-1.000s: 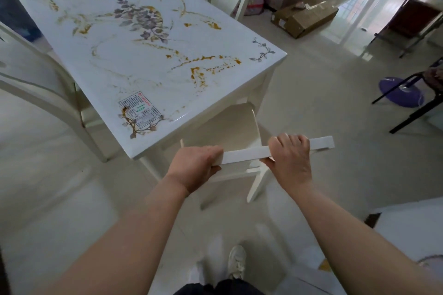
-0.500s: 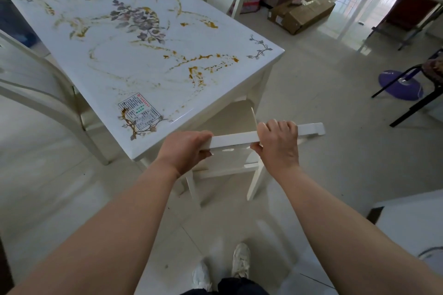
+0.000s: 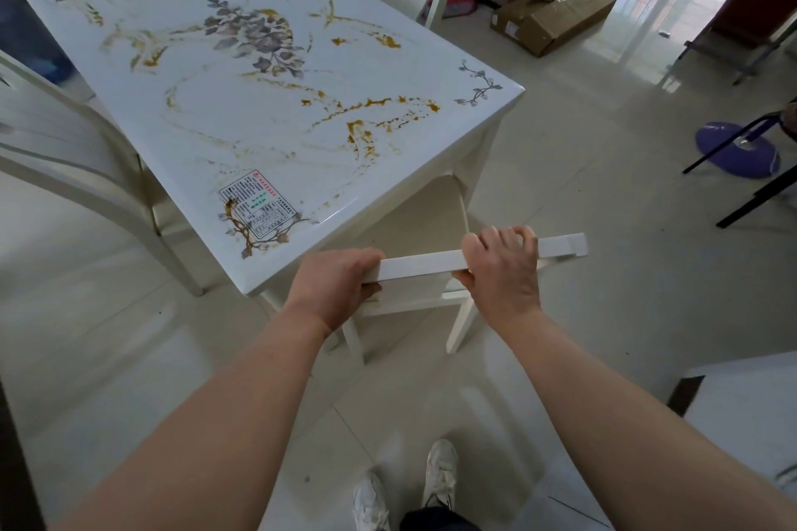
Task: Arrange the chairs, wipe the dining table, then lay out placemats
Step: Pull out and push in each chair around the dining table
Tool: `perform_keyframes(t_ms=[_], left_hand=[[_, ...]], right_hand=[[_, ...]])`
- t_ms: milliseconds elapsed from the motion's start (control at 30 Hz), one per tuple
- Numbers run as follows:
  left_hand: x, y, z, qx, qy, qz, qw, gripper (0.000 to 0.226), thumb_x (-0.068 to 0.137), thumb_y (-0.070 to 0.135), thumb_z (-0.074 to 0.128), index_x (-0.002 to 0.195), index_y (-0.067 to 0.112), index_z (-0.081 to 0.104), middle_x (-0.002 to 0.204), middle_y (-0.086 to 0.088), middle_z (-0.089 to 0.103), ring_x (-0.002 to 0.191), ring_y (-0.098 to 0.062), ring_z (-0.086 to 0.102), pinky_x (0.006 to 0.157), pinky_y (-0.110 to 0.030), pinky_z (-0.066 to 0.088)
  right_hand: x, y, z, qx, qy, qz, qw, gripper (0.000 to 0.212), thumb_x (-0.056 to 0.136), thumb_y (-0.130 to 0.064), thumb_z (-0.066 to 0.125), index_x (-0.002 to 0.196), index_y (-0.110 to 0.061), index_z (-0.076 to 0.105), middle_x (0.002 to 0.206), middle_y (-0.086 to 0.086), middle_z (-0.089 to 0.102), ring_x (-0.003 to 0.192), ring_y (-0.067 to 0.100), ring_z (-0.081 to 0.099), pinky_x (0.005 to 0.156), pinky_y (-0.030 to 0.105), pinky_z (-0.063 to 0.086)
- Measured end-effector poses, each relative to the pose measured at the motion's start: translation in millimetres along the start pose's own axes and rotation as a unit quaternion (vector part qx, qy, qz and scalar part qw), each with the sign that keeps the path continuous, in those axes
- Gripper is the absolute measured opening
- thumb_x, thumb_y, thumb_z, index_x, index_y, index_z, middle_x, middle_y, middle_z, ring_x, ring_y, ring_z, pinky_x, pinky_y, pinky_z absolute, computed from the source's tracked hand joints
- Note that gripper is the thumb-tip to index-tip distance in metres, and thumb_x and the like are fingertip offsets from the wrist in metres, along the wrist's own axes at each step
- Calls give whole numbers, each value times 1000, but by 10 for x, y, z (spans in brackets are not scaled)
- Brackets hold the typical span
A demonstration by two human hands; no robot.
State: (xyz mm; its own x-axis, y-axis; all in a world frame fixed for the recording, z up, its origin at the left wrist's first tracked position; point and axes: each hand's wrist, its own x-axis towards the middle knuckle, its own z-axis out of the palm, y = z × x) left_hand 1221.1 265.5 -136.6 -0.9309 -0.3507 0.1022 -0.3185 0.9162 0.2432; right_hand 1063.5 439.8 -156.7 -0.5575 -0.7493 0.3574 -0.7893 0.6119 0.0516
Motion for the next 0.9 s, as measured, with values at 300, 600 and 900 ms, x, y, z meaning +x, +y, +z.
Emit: perform_keyframes(t_ms=[300,600,900], left_hand=[[169,128,147,-11,-14,-27,999,21,84,35,65,103,27,61,93,7,67,87,-22,64,67,-32,49],[234,246,160,-14,-13,-37,999,19,85,34,63,102,25,60,92,7,67,86,-21,63,65,-30,46],[268,384,-74,-28,-102,-101,989,33,86,54,56,108,30,60,97,8,65,90,-19,61,75,-35,51]], right_hand=[[166,219,-1,-3,-43,-9,999,44,56,-29,88,77,-15,52,75,5,54,72,29,51,89,46,37],[226,343,-35,-11,-59,-14,998,45,52,-26,89,75,-14,52,73,5,53,71,29,52,97,52,40],[243,286,-180,26,-127,17,991,36,76,-43,73,94,-18,54,98,1,56,99,26,50,105,42,24]])
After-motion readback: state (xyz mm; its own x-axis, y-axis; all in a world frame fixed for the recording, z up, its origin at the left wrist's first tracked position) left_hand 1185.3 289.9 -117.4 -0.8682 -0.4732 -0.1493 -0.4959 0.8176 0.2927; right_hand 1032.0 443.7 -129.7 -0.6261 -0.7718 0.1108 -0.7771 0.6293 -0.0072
